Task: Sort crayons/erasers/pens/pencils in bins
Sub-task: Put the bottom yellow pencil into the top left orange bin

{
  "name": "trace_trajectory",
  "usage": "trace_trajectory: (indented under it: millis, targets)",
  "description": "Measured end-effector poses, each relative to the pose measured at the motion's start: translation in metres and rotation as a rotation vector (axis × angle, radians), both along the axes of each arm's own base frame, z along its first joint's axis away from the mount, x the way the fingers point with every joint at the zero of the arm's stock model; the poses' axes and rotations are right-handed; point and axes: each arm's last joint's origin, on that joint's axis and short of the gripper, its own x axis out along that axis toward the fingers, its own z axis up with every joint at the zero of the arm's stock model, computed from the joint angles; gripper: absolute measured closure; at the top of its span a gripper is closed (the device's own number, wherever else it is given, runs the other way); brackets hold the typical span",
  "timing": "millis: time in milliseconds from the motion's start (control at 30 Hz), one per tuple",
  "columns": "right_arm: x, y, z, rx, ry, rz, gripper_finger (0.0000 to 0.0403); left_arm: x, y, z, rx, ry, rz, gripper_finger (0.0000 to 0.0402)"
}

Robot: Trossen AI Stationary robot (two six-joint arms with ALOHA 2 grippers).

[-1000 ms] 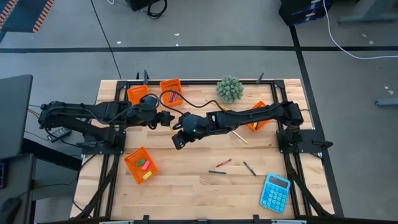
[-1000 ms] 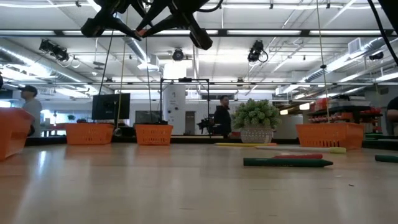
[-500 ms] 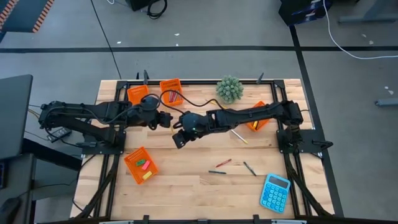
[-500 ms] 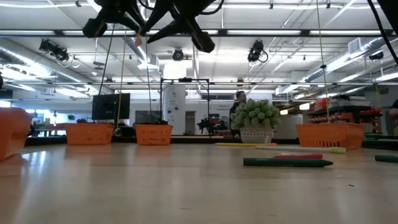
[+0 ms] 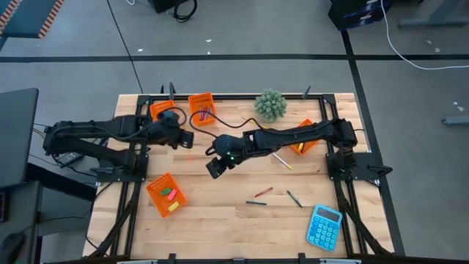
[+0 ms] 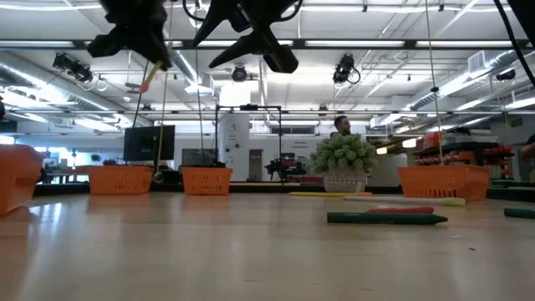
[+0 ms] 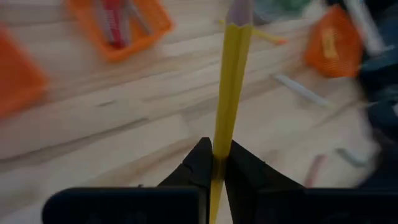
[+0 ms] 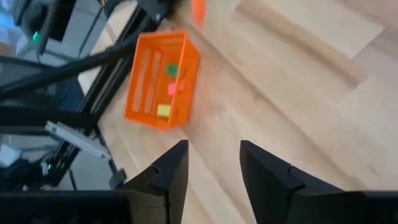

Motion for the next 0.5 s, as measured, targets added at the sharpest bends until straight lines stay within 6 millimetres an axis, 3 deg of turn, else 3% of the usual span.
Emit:
trace_trajectory:
  millis: [200,500]
  targets:
    - [-0.003,0.015,-0.002,-0.003,0.022,0.045,0.0251,-0.026,0.026,-0.003,-0.073,0.137,0.027,0.0371]
    - [-0.006,0.03,-0.002,-0.009,0.023,0.085,0.0251,-0.052,0.076,-0.002,-0.268,0.058,0.035,0.0371]
